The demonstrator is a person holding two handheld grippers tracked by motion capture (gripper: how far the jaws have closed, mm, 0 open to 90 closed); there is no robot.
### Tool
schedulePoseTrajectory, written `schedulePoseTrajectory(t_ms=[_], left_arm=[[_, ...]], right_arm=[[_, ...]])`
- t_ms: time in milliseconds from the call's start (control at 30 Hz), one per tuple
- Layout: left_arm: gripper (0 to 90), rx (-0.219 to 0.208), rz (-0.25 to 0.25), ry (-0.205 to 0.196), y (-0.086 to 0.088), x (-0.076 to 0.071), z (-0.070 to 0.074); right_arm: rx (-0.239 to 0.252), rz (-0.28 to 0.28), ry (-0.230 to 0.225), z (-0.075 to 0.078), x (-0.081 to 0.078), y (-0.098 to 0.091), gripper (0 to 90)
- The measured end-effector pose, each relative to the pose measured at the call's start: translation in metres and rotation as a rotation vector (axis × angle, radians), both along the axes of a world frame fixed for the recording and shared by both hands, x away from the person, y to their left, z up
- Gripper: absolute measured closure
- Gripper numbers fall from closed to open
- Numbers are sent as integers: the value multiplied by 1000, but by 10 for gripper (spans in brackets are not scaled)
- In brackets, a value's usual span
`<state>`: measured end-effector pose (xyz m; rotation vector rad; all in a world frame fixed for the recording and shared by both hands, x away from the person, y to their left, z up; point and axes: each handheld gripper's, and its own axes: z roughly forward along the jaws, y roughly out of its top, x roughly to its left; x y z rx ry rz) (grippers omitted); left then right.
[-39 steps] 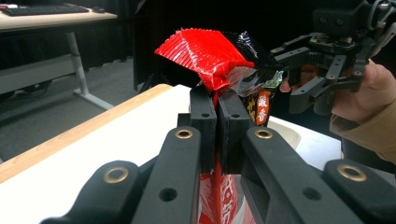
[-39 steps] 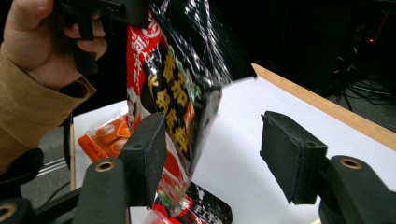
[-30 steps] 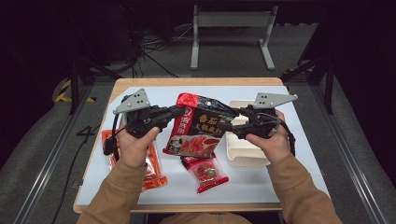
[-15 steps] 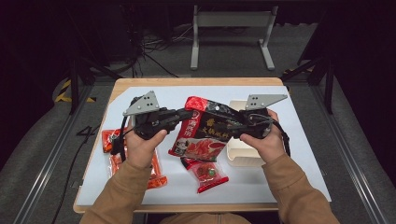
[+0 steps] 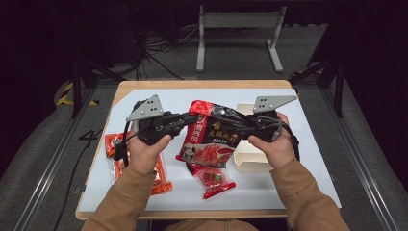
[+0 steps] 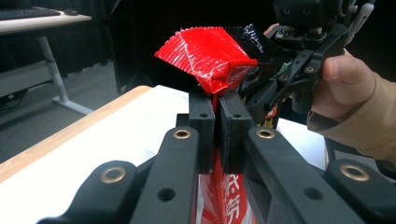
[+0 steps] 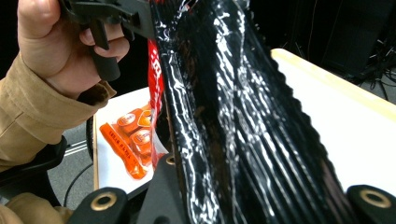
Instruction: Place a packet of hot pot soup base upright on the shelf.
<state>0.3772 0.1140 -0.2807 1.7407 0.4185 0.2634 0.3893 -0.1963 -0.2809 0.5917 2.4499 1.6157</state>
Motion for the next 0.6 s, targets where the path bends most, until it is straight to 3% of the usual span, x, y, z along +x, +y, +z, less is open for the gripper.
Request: schedulePoseTrajectory(t_ms=[367, 600], left_arm=[[814, -12, 24, -2, 6, -1, 0], [705, -43, 33, 21, 12, -1, 0]], right_arm=[[-4, -5, -26, 11, 4, 3, 795], [-19, -18, -49, 19, 8, 4, 798]])
